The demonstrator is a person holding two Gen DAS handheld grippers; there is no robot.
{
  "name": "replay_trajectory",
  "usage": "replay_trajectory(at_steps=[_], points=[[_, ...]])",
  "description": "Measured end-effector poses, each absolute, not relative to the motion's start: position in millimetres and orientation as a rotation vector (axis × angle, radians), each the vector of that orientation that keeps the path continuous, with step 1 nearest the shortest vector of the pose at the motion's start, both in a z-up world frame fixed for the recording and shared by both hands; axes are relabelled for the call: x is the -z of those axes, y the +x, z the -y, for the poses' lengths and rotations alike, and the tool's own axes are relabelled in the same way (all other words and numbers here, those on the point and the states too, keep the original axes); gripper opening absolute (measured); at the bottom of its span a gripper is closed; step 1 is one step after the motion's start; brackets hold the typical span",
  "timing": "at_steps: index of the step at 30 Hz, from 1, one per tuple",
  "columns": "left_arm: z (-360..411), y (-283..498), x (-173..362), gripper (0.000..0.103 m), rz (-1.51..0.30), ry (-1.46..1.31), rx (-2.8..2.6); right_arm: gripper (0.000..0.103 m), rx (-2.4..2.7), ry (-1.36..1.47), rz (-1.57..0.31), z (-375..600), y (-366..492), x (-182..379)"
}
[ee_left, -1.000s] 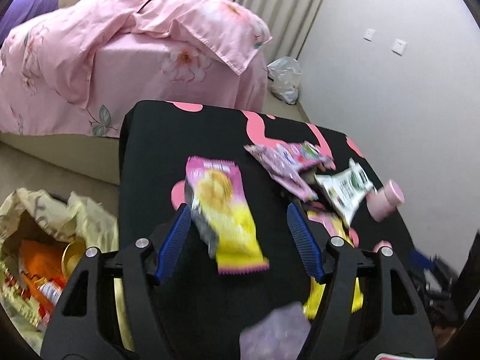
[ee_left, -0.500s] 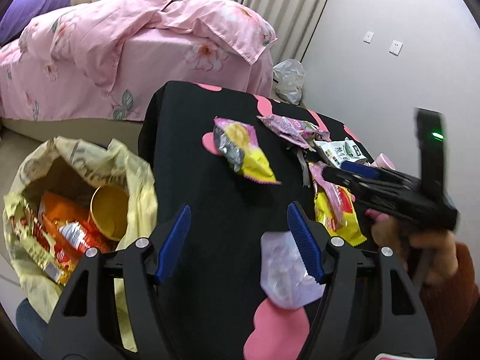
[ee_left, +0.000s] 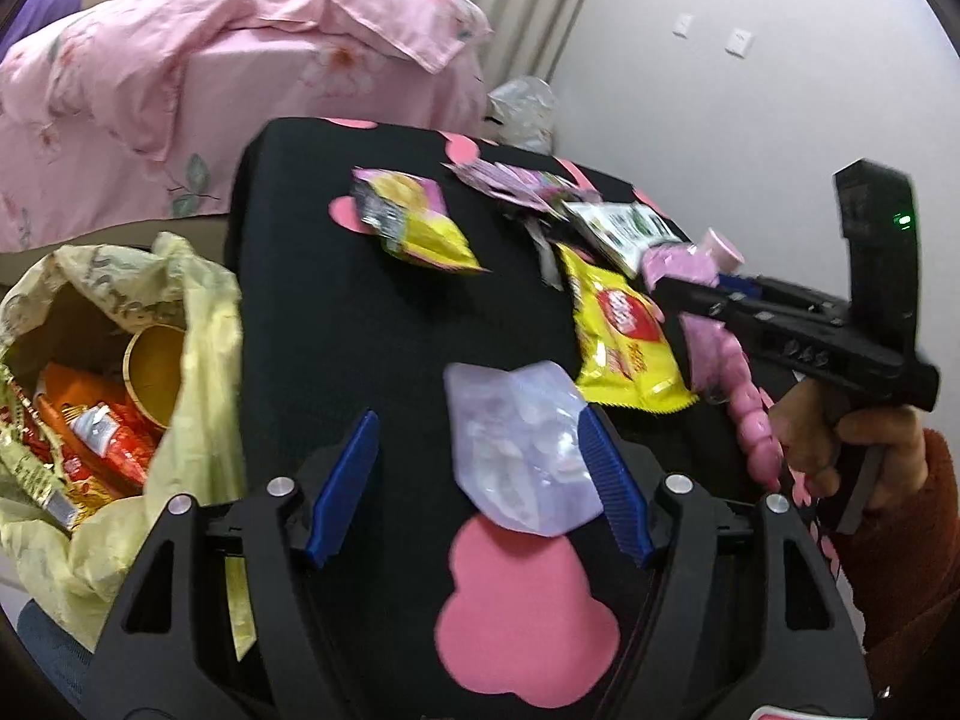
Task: Collect trash
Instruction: 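Grasp the pink clear plastic shell with the right gripper while the left gripper returns to the table, then grasp the clear lavender plastic tray with the left gripper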
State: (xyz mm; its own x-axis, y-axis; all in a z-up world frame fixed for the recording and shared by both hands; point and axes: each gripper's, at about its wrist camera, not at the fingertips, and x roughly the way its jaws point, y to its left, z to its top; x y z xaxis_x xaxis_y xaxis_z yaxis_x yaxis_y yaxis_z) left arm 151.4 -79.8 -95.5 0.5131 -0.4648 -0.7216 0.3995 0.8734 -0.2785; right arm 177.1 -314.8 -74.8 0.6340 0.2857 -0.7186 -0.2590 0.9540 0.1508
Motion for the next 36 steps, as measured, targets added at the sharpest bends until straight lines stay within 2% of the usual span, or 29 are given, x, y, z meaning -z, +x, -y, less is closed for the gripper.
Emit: replay_trajectory(at_steps=[7, 12, 26, 36], points=[[116.7, 140.0, 97.8, 0.075, -0.925, 0.029, 0.576, 0.036, -0.204, 0.068, -0.772, 356.9, 140.6, 65.3], [139.4, 136.0, 108.4, 0.076, -0.938, 0.179, 0.522, 0.036, -0.182, 0.135, -0.748, 379.3, 123.6, 65.3], [110.3, 135.6, 100.3, 0.075, -0.938, -0.057, 0.567, 0.036, -0.189, 0.217, -0.729, 391.3, 102.4, 80.5], [124.2, 141.2, 106.5, 0.079, -0.950, 0.065, 0.470, 0.036, -0.200, 0.231, -0.735, 390.1, 100.1, 83.8]])
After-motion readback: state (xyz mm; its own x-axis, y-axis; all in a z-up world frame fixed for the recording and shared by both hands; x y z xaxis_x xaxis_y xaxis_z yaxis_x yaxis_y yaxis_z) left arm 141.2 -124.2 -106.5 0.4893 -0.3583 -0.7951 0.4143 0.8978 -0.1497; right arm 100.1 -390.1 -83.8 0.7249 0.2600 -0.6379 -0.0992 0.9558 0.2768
